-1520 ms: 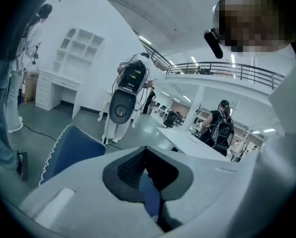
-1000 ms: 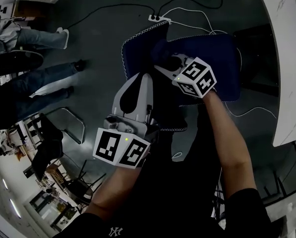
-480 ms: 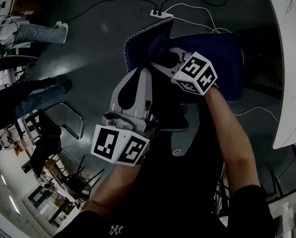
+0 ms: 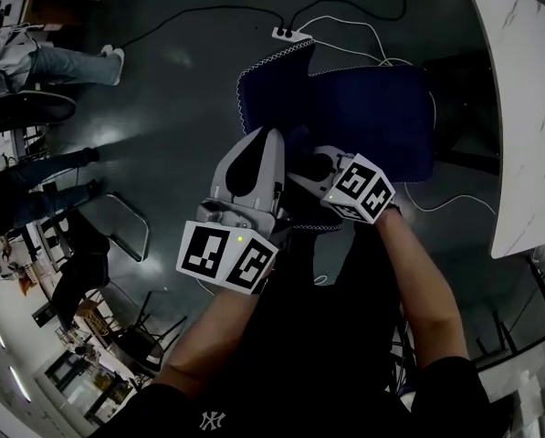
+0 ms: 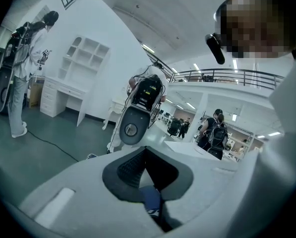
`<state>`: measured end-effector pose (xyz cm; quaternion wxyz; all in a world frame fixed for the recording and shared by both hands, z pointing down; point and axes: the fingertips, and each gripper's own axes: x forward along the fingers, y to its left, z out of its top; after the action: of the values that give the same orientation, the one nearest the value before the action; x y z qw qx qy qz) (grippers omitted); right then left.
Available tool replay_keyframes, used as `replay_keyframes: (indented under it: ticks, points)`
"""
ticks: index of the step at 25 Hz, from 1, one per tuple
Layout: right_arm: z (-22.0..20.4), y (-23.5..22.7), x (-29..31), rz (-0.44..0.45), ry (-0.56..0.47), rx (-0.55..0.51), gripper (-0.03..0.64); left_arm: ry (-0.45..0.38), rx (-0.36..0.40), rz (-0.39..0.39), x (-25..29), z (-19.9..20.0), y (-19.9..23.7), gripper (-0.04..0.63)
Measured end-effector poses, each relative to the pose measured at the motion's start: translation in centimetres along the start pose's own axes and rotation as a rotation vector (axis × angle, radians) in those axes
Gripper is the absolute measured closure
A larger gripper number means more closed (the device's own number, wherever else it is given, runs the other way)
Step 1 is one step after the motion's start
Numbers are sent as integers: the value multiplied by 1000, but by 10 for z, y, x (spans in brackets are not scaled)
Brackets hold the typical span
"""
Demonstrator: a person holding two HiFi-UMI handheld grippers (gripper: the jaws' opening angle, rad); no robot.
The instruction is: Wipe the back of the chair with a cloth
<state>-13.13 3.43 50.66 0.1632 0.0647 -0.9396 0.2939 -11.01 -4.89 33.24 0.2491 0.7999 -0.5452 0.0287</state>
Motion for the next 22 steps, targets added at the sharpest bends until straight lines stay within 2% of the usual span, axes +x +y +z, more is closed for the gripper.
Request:
replay_keyframes:
  ticks: [11,16,22]
  points:
    - [-29,29,-9,6,41,10,528,27,9,-22,-9,-16,-8,588]
    - [-39,54,-17,15,88,15,528,33,21,-43,-24,-12,-16,588]
    - [-44,69,-22,-19,108,44,528,37,25,-57,-40,-4,-19,588]
